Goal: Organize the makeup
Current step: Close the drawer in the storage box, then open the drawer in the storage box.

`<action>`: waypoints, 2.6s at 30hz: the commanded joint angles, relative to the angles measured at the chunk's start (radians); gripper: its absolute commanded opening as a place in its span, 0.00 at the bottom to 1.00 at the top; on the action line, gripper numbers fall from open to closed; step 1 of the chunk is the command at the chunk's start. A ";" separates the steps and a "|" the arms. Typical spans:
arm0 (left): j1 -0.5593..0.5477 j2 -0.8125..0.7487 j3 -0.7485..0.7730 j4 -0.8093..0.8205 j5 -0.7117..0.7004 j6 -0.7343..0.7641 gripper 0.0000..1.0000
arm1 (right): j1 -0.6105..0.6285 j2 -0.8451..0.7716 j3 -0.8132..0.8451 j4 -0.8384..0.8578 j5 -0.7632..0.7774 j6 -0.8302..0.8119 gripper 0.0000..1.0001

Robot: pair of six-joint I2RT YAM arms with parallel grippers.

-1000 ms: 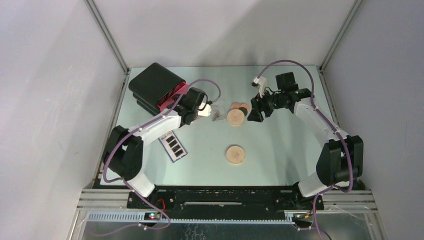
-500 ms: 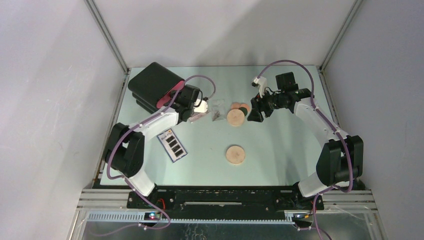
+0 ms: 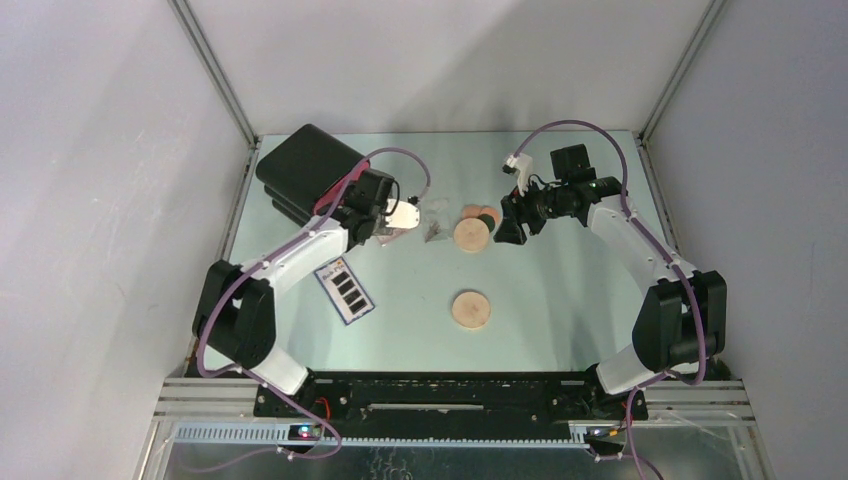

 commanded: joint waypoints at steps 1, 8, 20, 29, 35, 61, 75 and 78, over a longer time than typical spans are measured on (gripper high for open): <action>-0.028 0.009 -0.029 -0.009 0.030 0.002 0.76 | 0.009 -0.004 0.007 0.000 -0.001 -0.020 0.71; -0.031 0.097 0.010 0.005 -0.001 0.052 0.77 | 0.009 -0.004 0.007 -0.002 -0.001 -0.024 0.71; -0.009 0.213 0.044 0.068 -0.104 0.156 0.76 | 0.009 -0.001 0.007 -0.005 -0.004 -0.026 0.71; 0.006 0.202 0.045 0.079 -0.150 0.179 0.69 | 0.009 0.003 0.007 -0.006 -0.006 -0.028 0.71; 0.020 0.211 0.052 0.079 -0.177 0.194 0.59 | 0.011 0.002 0.007 -0.006 -0.007 -0.028 0.71; -0.174 0.153 -0.033 0.024 -0.184 0.027 0.48 | 0.014 0.001 0.007 -0.009 -0.010 -0.030 0.71; -0.048 0.220 0.043 0.059 -0.190 0.149 0.66 | 0.012 -0.003 0.007 -0.012 -0.012 -0.032 0.71; -0.025 0.230 0.055 0.063 -0.191 0.162 0.66 | 0.012 -0.001 0.007 -0.012 -0.012 -0.033 0.71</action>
